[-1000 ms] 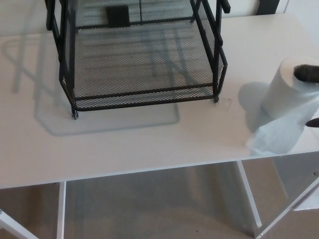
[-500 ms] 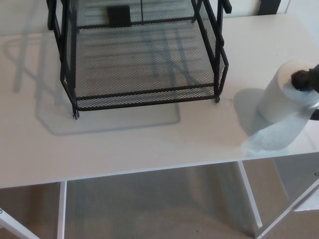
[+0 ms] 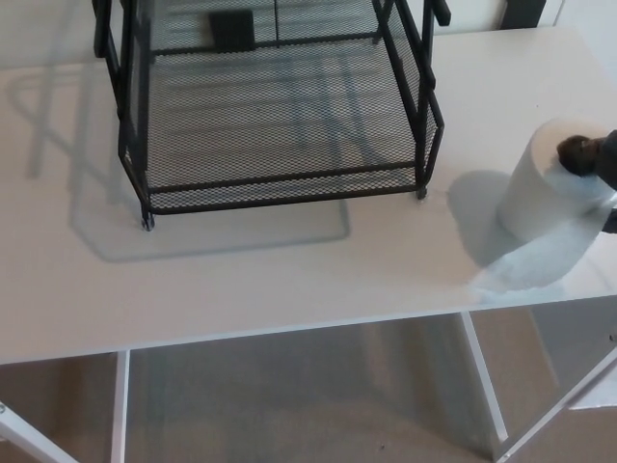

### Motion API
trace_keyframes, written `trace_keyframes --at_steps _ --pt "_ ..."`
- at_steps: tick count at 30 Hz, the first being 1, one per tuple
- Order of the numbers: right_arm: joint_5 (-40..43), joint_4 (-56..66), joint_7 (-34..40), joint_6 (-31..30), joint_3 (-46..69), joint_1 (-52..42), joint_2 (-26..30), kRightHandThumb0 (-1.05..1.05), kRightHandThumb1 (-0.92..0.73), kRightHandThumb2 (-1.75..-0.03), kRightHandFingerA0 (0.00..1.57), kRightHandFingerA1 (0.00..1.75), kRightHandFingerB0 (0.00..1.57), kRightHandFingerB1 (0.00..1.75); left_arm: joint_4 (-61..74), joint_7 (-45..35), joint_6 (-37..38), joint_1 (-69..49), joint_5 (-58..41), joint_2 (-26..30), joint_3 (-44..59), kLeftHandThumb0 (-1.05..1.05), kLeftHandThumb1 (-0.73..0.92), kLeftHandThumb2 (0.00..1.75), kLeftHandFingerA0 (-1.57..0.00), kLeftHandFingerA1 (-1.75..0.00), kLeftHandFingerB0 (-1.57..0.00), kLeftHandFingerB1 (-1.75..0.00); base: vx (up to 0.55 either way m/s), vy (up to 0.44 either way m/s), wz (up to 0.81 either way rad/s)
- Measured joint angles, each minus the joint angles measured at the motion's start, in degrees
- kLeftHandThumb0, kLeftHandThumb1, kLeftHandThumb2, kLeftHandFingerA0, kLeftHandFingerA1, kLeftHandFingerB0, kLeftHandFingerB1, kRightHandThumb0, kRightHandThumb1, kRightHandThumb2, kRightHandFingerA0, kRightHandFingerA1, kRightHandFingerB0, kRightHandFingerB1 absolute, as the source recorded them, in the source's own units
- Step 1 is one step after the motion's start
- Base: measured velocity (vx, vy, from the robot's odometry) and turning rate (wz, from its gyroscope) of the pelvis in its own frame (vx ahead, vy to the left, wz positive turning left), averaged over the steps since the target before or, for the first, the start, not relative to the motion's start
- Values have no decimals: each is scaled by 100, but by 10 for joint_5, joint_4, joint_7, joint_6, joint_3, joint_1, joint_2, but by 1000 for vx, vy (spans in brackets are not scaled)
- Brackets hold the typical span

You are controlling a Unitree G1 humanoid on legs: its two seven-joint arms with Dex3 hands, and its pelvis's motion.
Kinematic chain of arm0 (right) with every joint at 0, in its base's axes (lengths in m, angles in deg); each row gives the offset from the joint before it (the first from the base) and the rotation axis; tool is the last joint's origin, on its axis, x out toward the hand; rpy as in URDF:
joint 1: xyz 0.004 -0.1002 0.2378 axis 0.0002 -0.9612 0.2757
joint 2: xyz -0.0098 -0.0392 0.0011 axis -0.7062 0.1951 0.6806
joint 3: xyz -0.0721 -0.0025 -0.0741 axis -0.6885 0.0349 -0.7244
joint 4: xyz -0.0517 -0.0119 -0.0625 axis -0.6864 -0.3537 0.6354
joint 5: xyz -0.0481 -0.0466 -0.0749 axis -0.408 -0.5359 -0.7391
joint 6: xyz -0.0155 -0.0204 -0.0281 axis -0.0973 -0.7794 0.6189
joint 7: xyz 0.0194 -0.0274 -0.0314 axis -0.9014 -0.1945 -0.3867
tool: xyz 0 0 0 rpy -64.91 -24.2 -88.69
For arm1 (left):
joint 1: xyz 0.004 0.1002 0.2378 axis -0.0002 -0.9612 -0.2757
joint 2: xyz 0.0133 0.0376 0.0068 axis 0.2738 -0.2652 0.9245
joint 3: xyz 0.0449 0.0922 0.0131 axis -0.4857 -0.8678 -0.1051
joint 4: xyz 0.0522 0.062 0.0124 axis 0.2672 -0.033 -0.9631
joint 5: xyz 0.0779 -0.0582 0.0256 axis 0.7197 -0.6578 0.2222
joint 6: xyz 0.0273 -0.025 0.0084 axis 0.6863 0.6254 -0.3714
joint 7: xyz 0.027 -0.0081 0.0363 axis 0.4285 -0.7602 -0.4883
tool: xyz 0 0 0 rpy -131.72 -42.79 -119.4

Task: The robot walks towards a desk on which a file tray is kept in the middle and a toilet paper roll is kept on its right. The robot uses its right hand to hook on finger in the gap of the roll and grabs it, lifts it and places it on the tray.

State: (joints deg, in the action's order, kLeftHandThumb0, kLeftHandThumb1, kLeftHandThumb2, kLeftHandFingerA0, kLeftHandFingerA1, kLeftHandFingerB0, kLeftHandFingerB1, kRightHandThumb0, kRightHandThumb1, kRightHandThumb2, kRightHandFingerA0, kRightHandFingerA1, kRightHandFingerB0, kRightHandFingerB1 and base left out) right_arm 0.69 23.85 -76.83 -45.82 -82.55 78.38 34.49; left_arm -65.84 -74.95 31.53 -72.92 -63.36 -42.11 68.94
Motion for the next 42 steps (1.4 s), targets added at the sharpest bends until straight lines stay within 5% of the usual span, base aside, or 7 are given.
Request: trace_keyframes --at_steps 4,5,8,21,29,32,42 --pt "6 19 -6 11 21 -1 2 -28 -65 -66 85 149 87 81 -7 -2 0 1 -1 0 1 -105 79 131 -49 -95 -1 -64 0 0 0" --pt "10 31 -11 13 29 0 6 -28 -70 -69 83 134 83 81 -8 -2 0 2 -1 1 0 -54 50 121 -145 -144 -6 -64 0 0 0" --pt "21 62 -34 14 52 1 16 -25 -74 -73 82 146 82 84 -9 -2 0 1 0 1 -1 -105 78 130 -69 -115 -16 -72 0 0 0" --pt "81 144 -143 6 149 58 59 -20 -74 -71 82 144 85 82 -1 -2 0 -7 0 1 -5 -56 48 121 -136 -142 -5 -64 0 0 0" --pt "125 145 -196 -12 177 190 37 -23 -74 -71 88 142 88 82 -3 -1 0 -8 0 1 -6 -105 77 132 -57 -105 -15 -72 0 0 0" --pt "138 148 -214 -22 173 235 9 -22 -72 -70 89 138 88 78 -7 -1 0 -7 0 1 -7 -58 51 123 -144 -147 0 -63 0 0 0" --pt "142 144 -260 -47 94 307 -84 -22 -70 -73 84 138 85 94 -10 0 0 -2 1 0 -11 -105 92 89 -74 -145 -20 -89 0 0 0"
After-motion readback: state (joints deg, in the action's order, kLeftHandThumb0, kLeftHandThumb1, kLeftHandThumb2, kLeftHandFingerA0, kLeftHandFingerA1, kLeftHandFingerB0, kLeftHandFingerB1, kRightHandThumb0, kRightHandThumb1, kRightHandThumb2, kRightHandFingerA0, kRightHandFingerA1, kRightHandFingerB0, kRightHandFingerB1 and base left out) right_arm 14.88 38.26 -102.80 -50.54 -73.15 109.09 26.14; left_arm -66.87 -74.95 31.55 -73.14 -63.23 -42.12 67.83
